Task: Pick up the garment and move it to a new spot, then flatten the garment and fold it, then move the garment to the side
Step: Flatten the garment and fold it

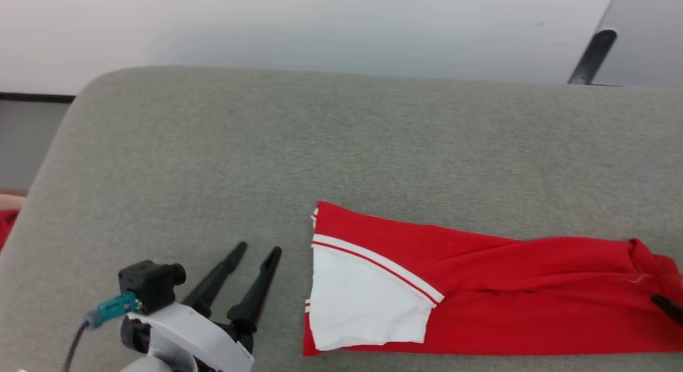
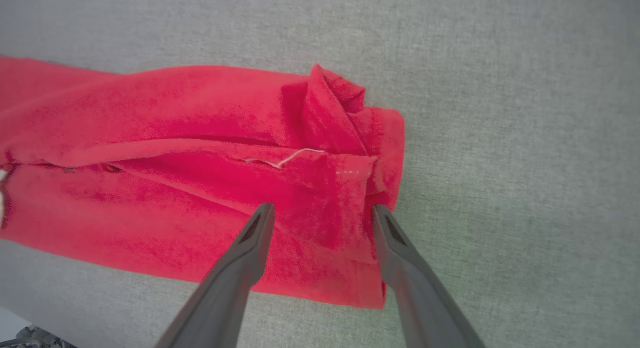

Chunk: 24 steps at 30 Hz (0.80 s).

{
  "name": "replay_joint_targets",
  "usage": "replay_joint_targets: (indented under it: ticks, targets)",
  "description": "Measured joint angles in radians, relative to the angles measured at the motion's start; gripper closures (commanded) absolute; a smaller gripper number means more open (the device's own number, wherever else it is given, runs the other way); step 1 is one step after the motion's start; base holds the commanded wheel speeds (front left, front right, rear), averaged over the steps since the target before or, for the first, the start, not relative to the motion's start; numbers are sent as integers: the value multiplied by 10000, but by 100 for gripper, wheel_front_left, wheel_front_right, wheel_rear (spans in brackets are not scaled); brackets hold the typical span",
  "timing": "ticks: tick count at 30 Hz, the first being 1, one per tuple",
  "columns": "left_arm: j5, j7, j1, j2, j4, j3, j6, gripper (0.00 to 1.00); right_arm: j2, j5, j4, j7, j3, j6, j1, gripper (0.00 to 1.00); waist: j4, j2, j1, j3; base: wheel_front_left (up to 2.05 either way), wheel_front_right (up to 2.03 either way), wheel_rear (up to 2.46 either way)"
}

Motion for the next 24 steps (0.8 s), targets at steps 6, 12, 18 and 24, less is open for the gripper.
replay_joint_targets:
  ticks: [6,12,18,24]
  targets:
    - [2278,2,838,-1388,644,1360,215,0,-132,205,510,1833,-362,0,-128,0,477,0,0,-24,0,0,0]
    - [3852,0,1403,-2263,1452,2591,-130,0,-205,-35,1195,2811,-986,0,-500,0,1005,0,0,-82,0,0,0]
    - [5118,0,1519,-2849,1732,3588,-570,0,105,-462,1827,3649,-1386,0,-545,0,1468,0,1,-52,0,0,0]
    - [6103,0,1529,-3467,2230,3917,-1007,0,658,-982,2336,3776,-1699,-2,-644,0,1702,0,0,234,0,0,0]
